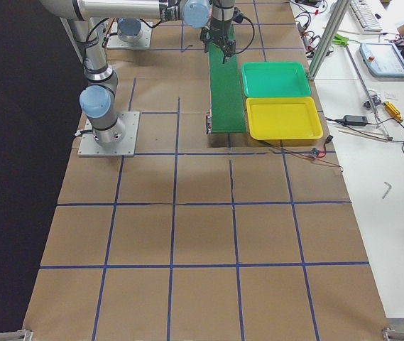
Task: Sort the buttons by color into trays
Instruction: 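Grasp a green-cap button with left gripper while right moves over belt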
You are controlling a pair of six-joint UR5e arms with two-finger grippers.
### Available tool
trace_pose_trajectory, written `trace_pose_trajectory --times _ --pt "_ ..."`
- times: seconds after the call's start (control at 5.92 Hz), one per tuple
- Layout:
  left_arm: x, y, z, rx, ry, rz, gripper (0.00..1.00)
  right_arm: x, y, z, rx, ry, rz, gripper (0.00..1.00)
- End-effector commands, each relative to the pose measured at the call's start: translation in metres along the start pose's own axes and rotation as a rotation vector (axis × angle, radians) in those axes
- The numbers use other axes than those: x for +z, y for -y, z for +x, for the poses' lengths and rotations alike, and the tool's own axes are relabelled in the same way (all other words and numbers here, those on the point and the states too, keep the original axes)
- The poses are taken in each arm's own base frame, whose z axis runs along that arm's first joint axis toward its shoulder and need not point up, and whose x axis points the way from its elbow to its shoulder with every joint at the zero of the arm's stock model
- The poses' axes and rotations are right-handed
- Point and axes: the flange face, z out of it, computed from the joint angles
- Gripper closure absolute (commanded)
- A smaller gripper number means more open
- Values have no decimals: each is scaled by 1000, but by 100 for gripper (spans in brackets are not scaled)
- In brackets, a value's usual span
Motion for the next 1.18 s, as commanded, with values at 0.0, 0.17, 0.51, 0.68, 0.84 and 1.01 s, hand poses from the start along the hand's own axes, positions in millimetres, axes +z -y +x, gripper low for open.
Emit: trace_pose_trajectory --times 0.0,0.17,0.51,0.68,0.84,1.01 --pt "39 -26 22 101 -3 -25 3 18 27 -31 -314 27 -21 0" --pt "54 -36 32 169 -12 -30 2 31 26 -32 -364 39 -27 0" --pt "71 -44 40 273 18 -75 4 39 30 -28 -545 22 38 0" --pt "81 -47 38 340 12 -68 7 48 35 -29 -553 -8 104 0" --pt "83 -50 34 330 28 -68 6 54 35 -26 -555 -55 111 0" --pt "87 -51 30 332 32 -70 6 54 34 -28 -552 -50 109 0"
